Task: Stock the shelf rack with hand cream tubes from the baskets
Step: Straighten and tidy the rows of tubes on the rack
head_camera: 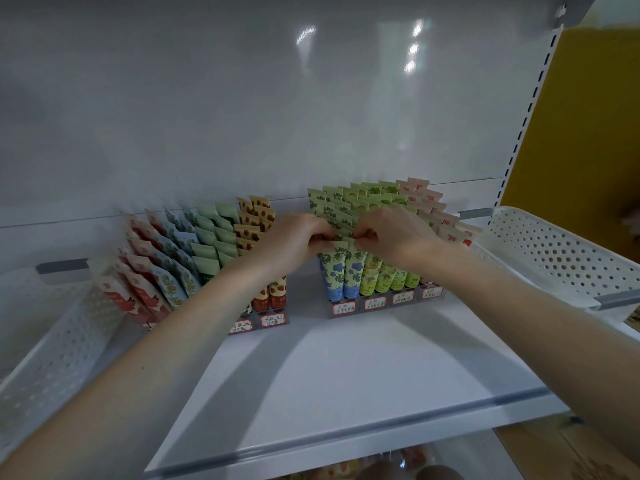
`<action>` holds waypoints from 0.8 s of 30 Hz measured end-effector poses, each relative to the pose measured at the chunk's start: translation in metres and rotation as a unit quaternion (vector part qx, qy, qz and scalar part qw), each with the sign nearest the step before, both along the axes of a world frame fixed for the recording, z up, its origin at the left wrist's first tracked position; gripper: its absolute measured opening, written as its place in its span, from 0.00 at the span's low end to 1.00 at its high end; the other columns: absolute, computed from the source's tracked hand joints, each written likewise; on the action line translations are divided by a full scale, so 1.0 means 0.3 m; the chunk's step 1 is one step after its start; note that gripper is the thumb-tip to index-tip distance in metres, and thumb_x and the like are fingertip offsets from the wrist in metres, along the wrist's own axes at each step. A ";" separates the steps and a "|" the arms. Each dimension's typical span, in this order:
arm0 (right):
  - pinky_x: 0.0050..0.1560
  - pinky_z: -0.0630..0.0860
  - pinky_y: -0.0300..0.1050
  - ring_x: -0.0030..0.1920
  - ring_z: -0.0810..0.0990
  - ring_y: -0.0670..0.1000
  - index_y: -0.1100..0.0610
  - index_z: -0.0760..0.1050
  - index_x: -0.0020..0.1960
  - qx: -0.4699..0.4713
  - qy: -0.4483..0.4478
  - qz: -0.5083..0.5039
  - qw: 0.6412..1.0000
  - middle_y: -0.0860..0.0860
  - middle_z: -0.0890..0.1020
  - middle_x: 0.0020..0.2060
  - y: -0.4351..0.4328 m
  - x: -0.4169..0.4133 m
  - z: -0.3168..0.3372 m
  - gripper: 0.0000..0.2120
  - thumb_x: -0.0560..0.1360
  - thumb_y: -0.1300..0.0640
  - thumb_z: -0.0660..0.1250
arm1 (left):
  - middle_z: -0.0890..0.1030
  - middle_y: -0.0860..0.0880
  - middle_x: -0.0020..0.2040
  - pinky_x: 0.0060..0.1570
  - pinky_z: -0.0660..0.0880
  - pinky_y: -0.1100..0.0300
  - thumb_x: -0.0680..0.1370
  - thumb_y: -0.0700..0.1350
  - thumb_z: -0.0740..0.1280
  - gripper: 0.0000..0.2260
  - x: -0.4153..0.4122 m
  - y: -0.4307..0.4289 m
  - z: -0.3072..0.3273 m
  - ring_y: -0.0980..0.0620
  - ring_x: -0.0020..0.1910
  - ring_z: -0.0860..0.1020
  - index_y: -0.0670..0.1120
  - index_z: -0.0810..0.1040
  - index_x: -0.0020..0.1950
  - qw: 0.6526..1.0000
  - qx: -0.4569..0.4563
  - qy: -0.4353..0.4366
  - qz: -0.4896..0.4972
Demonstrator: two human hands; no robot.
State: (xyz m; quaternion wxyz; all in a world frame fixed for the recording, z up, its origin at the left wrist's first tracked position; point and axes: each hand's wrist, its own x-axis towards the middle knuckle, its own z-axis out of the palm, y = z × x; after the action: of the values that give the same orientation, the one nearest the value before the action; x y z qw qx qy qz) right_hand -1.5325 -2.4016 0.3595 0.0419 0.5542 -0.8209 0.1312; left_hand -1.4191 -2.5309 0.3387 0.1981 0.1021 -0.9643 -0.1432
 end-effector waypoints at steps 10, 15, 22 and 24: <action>0.52 0.78 0.49 0.47 0.80 0.52 0.56 0.80 0.51 -0.046 -0.008 -0.002 0.999 0.51 0.82 0.48 0.027 -0.056 0.050 0.09 0.78 0.57 0.62 | 0.83 0.45 0.49 0.50 0.74 0.54 0.77 0.42 0.67 0.08 -0.005 0.021 0.064 0.48 0.48 0.79 0.41 0.82 0.53 0.999 -0.014 0.051 -0.006; 0.54 0.76 0.47 0.45 0.76 0.48 0.57 0.80 0.50 -0.079 -0.021 -0.038 0.996 0.51 0.82 0.48 0.105 -0.141 0.109 0.08 0.77 0.58 0.64 | 0.82 0.46 0.52 0.51 0.69 0.65 0.77 0.41 0.66 0.09 -0.063 0.048 0.119 0.50 0.52 0.78 0.41 0.81 0.55 0.998 -0.021 0.058 -0.004; 0.55 0.73 0.44 0.50 0.79 0.50 0.59 0.81 0.52 -0.022 -0.036 -0.028 0.999 0.51 0.82 0.50 0.158 -0.141 0.059 0.09 0.77 0.56 0.64 | 0.81 0.47 0.54 0.49 0.66 0.68 0.77 0.38 0.66 0.10 -0.169 0.097 0.108 0.51 0.53 0.78 0.42 0.81 0.57 0.996 -0.067 -0.050 -0.042; 0.53 0.74 0.45 0.50 0.79 0.51 0.59 0.81 0.51 -0.016 -0.033 -0.016 0.999 0.52 0.82 0.49 0.155 -0.135 0.029 0.10 0.77 0.56 0.64 | 0.81 0.47 0.54 0.50 0.67 0.66 0.77 0.39 0.66 0.10 -0.190 0.105 0.105 0.50 0.53 0.77 0.43 0.81 0.56 0.993 -0.082 -0.069 -0.049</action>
State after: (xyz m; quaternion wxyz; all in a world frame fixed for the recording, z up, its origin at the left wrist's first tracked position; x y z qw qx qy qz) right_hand -1.5729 -2.3551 0.3682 0.0257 0.5360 -0.8282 0.1614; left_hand -1.4760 -2.4995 0.3701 0.1316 0.0481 -0.9879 -0.0663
